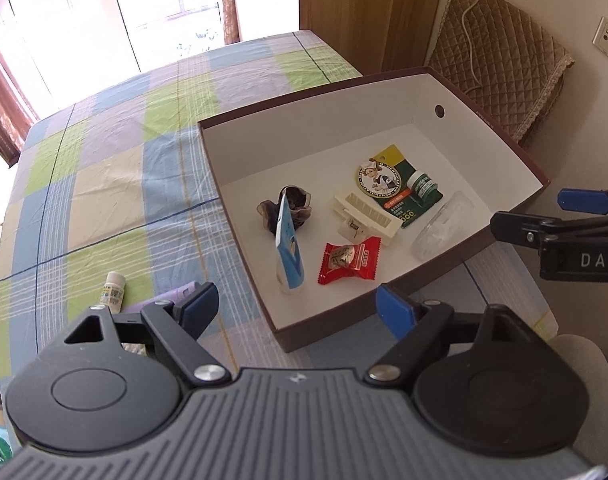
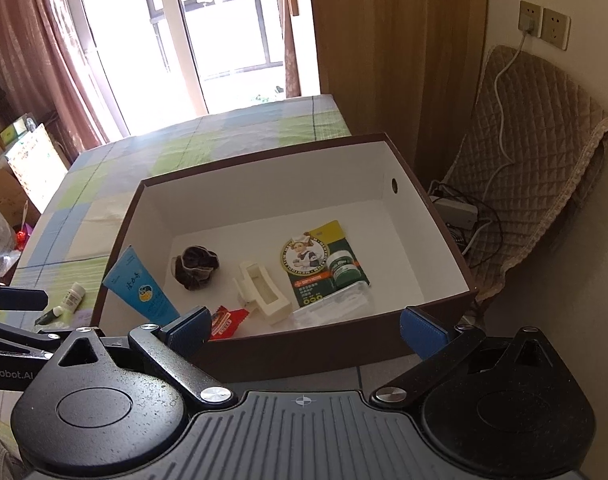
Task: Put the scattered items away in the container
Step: 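Open the left tool to release the blue tube and withdraw both tools, then move both open tools back toward the purple tube and cotton swabs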
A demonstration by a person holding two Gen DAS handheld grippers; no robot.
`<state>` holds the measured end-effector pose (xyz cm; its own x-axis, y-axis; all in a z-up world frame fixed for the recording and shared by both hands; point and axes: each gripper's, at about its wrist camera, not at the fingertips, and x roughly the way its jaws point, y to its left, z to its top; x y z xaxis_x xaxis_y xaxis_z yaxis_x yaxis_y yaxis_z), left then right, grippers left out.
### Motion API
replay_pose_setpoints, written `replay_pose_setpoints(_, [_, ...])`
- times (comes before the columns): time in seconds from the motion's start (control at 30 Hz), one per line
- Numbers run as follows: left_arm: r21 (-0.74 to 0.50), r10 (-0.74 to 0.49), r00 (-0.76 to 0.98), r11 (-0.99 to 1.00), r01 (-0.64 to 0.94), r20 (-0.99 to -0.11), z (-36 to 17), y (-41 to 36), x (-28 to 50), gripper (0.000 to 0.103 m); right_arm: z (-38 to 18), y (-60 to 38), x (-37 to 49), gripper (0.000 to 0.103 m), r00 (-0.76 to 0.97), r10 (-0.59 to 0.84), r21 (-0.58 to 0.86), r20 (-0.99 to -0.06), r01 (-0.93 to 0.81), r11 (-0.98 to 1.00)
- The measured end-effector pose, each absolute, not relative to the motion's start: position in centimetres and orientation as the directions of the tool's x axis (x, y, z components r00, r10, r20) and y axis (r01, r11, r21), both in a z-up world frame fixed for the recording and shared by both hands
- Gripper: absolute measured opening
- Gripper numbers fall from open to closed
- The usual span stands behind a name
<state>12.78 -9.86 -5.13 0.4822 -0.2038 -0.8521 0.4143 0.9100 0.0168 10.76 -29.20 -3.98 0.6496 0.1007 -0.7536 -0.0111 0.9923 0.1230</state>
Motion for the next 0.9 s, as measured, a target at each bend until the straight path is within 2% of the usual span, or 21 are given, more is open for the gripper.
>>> replay_pose_setpoints(0.4, [0.027, -0.167, 0.519, 0.938, 0.345, -0.838, -3.7, -5.6, 9.1, 0.086, -2.8, -24.4, 7.3, 0.103, 0.648, 0.175, 0.154, -0.741, -0.090, 0.984])
replay_pose_setpoints(0.9, [0.075, -0.061, 0.567, 0.974, 0.214, -0.822, -4.1, 3.9, 3.3, 0.086, -3.9, -18.8, 4.0, 0.103, 0.608, 0.304, 0.211, -0.733, -0.222, 0.952])
